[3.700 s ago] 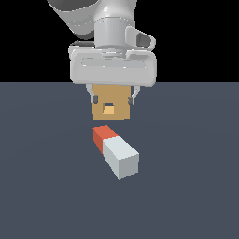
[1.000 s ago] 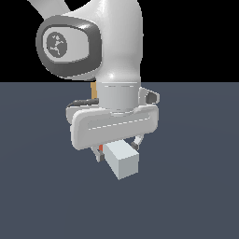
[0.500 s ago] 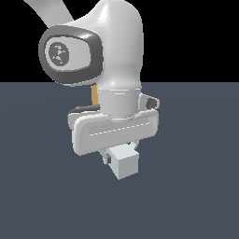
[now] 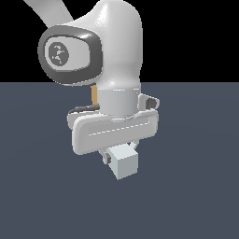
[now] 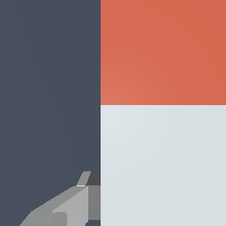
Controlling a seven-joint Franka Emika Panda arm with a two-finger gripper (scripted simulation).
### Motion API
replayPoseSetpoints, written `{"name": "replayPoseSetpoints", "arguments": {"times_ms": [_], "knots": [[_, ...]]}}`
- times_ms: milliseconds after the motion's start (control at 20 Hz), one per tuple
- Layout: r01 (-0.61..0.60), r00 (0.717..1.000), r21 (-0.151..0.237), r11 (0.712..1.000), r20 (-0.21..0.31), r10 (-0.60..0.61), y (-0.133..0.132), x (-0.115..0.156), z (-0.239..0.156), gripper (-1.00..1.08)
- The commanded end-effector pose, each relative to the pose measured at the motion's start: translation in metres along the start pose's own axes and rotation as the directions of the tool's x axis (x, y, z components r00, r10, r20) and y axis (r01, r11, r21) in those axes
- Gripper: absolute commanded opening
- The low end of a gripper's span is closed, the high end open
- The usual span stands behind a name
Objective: Insert the peg into the horizontal hole in a box.
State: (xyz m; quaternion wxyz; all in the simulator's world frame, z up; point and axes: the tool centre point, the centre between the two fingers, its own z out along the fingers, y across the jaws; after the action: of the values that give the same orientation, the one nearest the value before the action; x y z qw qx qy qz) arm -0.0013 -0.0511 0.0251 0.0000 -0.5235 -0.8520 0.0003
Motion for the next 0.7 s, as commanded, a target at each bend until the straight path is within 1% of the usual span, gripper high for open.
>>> {"name": "replayPoseSetpoints", "arguments": {"times_ms": [0,300,650], "knots": [[-0.005,1.000,-0.001,1.000,-0.001,0.005,0.001,0.005,-0.001,-1.00],[-0.047,0.999,-0.001,0.999,-0.001,0.047,0.001,0.024,-0.005,-1.00],[-0.131,0.991,-0.001,0.991,-0.001,0.131,0.003,0.062,-0.012,-1.00]]}}
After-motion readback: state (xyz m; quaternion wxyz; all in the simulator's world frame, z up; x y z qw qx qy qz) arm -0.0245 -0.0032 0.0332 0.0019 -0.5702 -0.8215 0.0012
